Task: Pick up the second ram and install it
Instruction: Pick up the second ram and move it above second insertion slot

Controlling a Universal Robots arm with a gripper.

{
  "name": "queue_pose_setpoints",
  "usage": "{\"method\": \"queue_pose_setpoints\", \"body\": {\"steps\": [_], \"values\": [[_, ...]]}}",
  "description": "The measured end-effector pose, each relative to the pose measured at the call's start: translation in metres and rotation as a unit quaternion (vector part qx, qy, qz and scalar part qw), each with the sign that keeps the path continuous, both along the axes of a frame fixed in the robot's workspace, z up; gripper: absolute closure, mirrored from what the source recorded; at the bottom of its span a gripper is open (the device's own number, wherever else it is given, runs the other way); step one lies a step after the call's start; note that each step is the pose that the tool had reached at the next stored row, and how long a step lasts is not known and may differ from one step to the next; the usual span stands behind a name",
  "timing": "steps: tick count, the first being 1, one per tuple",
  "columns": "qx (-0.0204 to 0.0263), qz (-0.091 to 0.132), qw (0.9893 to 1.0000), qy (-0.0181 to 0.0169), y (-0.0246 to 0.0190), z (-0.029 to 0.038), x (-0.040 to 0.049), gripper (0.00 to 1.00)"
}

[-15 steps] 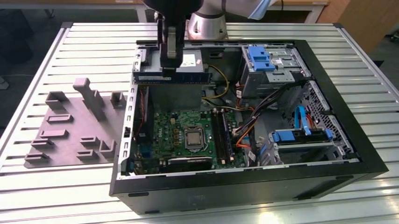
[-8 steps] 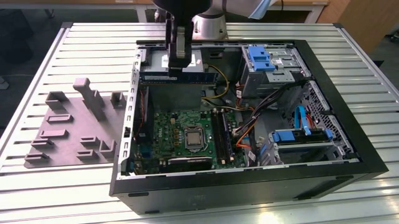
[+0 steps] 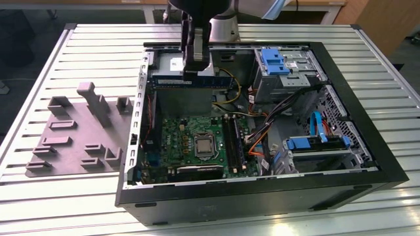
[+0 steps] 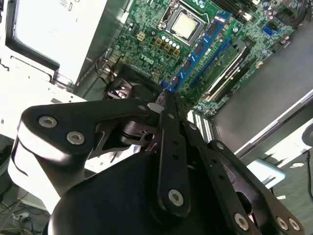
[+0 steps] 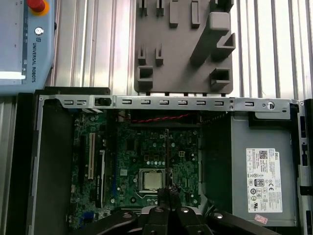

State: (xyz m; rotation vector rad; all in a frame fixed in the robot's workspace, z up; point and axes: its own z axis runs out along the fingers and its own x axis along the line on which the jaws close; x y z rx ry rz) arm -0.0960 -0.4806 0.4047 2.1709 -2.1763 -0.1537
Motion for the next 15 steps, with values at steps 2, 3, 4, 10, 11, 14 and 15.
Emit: {"method": "queue_pose_setpoints", "body": {"steps": [2,3,4,10,11,14,15], "values": [[0.0000,0.000,1.0000,0.0000,0.0000,0.0000,0.0001,0.89],[0.0000,0.000,1.0000,0.0000,0.0000,0.0000,0.0001,0.89],[0.0000,0.000,1.0000,0.0000,0.0000,0.0000,0.0002,0.89],[0.0000,0.000,1.0000,-0.0037,0.0000,-0.0028,0.0002,0.89],[0.0000,0.000,1.0000,-0.0047,0.0000,-0.0034,0.0002,0.89],[0.0000,0.000,1.0000,-0.0091,0.0000,-0.0055,0.0001,0.89],[-0.0001,0.000,0.9999,-0.0109,0.0000,-0.0064,0.0001,0.89]]}}
